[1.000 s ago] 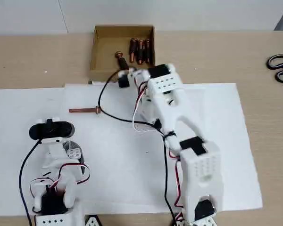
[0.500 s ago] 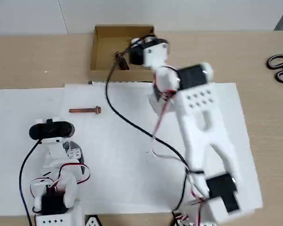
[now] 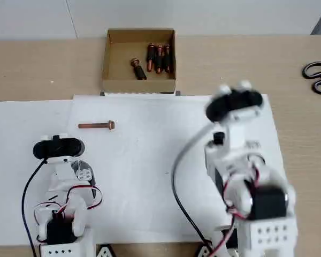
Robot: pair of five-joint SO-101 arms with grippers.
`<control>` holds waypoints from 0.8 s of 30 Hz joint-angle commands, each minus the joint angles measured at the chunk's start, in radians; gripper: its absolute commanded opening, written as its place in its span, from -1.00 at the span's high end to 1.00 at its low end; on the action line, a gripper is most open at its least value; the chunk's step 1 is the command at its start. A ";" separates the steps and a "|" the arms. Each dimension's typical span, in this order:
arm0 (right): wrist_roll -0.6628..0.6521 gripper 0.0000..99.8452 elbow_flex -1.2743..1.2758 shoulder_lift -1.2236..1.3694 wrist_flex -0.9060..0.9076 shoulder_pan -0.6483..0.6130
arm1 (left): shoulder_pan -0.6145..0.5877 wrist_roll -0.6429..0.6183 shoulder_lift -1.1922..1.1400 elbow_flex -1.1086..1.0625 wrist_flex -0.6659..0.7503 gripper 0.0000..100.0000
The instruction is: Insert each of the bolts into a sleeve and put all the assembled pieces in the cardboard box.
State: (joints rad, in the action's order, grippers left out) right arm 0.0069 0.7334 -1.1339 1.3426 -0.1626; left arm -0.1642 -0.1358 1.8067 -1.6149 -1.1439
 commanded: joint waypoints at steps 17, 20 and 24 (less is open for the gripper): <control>0.044 1.00 0.809 -0.664 -0.344 0.128 | -0.029 -0.040 0.008 0.051 0.181 0.99; 0.044 1.00 0.868 -0.685 -0.349 0.128 | -0.058 -0.075 0.003 0.131 0.267 0.99; 0.046 1.00 0.901 -0.680 -0.349 0.128 | -0.061 -0.048 0.002 0.265 0.262 0.99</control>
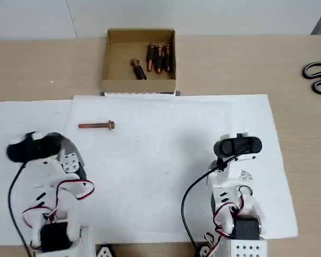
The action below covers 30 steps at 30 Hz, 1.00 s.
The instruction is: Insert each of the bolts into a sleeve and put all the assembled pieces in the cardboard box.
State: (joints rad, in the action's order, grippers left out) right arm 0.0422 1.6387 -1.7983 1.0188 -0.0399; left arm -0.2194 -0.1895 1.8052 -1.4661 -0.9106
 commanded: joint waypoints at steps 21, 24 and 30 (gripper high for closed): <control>0.103 1.00 0.044 -0.016 -0.097 0.004 | 0.069 0.002 -1.478 1.535 -0.336 0.99; 0.107 1.00 0.044 -0.016 -0.097 0.004 | 0.124 0.009 -1.590 1.558 -0.344 0.99; 0.107 1.00 0.044 -0.016 -0.097 0.005 | 0.209 0.275 -1.743 1.560 -0.344 0.99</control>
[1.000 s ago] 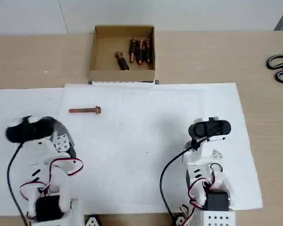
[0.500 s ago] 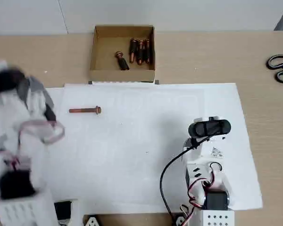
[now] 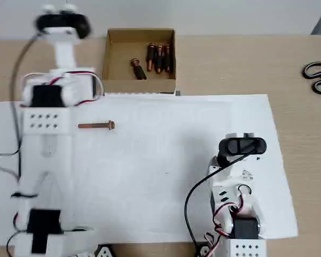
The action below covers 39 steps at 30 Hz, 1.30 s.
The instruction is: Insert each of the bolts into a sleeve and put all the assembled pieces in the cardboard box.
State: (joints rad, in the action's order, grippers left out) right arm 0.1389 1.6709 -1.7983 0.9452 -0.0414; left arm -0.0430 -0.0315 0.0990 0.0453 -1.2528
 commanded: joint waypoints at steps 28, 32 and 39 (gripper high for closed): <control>0.009 1.00 0.012 -0.015 -0.027 0.007 | 0.061 1.393 -0.285 0.044 -0.279 0.98; 0.009 1.00 0.012 -0.015 -0.027 0.007 | 0.031 1.484 -0.287 0.044 -0.265 0.98; 0.011 1.00 0.012 -0.015 -0.027 0.007 | -0.005 1.556 -0.288 0.044 -0.272 0.88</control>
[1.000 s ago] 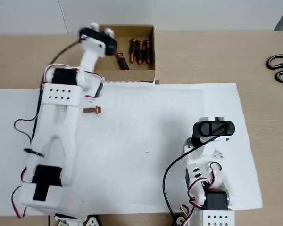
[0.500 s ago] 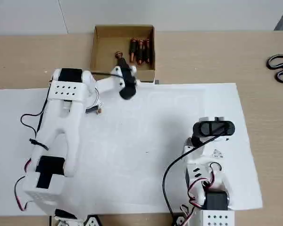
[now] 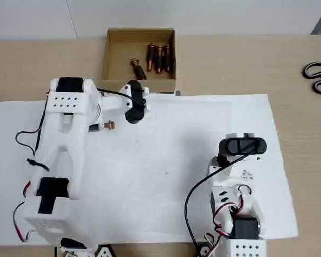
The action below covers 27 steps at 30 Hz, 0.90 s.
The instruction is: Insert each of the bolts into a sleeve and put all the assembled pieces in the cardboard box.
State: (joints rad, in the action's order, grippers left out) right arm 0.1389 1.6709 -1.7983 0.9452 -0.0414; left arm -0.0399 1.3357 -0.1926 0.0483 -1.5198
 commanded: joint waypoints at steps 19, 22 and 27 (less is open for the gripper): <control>0.011 1.00 0.012 -0.015 -0.027 0.007 | 0.009 0.230 -0.150 0.047 0.146 0.85; 0.011 1.00 0.012 -0.015 -0.027 0.007 | 0.015 0.230 -0.150 0.047 0.146 0.85; 0.011 1.00 0.012 -0.015 -0.027 0.007 | 0.017 0.232 -0.204 0.047 0.201 0.85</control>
State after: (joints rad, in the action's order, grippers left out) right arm 0.1389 1.6709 -1.7983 0.9452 -0.0414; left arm -0.0276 1.3433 -0.3828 0.0545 -1.3709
